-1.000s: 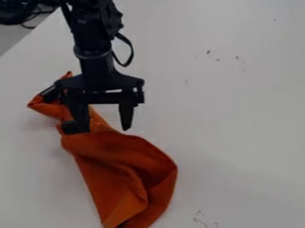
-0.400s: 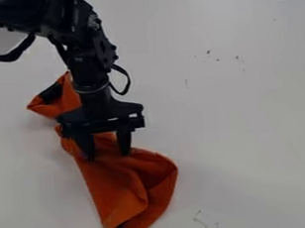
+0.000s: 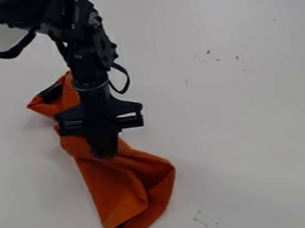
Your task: Unfold the cloth from bottom left to top right
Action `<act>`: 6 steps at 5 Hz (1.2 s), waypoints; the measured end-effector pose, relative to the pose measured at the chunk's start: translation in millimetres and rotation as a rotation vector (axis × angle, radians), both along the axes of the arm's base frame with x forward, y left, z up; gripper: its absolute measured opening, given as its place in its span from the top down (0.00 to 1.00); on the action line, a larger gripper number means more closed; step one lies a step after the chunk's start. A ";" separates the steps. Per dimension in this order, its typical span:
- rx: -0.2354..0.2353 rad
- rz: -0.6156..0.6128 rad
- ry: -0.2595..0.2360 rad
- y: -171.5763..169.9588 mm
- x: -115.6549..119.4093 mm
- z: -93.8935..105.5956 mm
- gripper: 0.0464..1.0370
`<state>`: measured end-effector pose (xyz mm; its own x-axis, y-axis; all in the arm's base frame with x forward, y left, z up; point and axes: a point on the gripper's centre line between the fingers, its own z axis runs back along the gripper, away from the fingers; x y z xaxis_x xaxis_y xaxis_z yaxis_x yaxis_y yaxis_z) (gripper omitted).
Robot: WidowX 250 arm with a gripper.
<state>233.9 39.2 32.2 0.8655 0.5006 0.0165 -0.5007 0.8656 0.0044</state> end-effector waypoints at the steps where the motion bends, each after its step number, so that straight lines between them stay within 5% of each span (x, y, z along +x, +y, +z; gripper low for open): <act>1: 0.028 -0.021 -0.001 -1.0 6.0 7.6 0.99; 3: 0.081 -0.120 -0.019 -14.8 39.2 40.3 0.99; 6: -0.039 -0.364 0.025 -83.9 95.9 21.8 0.99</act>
